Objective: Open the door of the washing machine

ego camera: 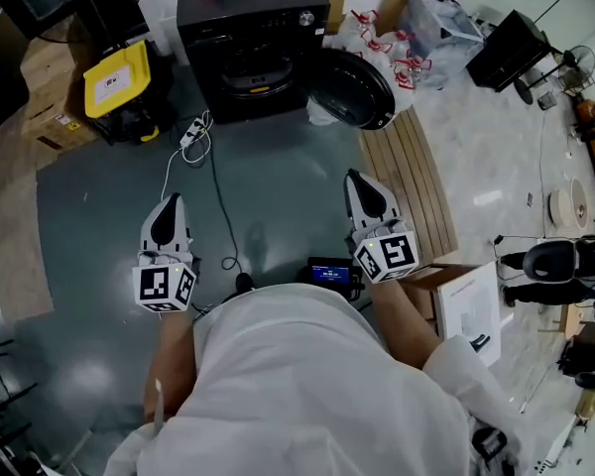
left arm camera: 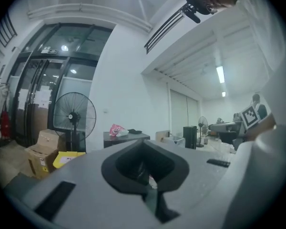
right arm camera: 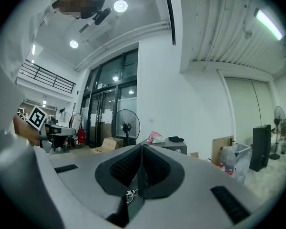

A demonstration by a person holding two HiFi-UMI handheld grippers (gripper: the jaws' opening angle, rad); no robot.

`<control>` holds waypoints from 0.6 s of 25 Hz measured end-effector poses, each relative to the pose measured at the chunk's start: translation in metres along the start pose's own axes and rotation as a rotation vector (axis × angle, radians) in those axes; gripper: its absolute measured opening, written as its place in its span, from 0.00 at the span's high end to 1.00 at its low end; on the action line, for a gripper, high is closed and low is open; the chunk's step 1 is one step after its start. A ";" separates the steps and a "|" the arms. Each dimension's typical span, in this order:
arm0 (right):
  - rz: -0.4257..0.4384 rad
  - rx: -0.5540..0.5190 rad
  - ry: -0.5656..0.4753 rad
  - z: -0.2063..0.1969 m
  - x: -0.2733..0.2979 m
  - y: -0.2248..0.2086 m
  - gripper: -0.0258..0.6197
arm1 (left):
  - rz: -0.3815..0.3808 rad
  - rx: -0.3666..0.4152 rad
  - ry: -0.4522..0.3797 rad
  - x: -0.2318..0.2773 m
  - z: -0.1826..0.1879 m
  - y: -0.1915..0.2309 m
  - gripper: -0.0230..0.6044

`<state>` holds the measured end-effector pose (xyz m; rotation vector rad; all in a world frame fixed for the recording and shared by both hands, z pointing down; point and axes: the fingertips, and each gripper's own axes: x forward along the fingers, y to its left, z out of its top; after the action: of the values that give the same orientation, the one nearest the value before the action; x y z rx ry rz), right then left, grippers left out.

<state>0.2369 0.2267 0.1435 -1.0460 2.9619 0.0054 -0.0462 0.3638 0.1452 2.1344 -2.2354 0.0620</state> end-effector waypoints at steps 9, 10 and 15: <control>0.001 0.033 0.037 -0.023 0.003 0.013 0.91 | -0.067 -0.011 0.008 0.010 -0.011 -0.015 0.95; -0.005 0.022 0.035 -0.023 0.001 0.013 0.91 | -0.069 -0.015 0.010 0.010 -0.013 -0.016 0.95; -0.035 0.002 0.039 -0.026 -0.009 0.006 0.91 | -0.066 -0.034 0.027 0.008 -0.022 -0.021 0.95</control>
<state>0.2403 0.2365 0.1696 -1.1105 2.9773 -0.0185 -0.0258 0.3566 0.1675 2.1744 -2.1345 0.0499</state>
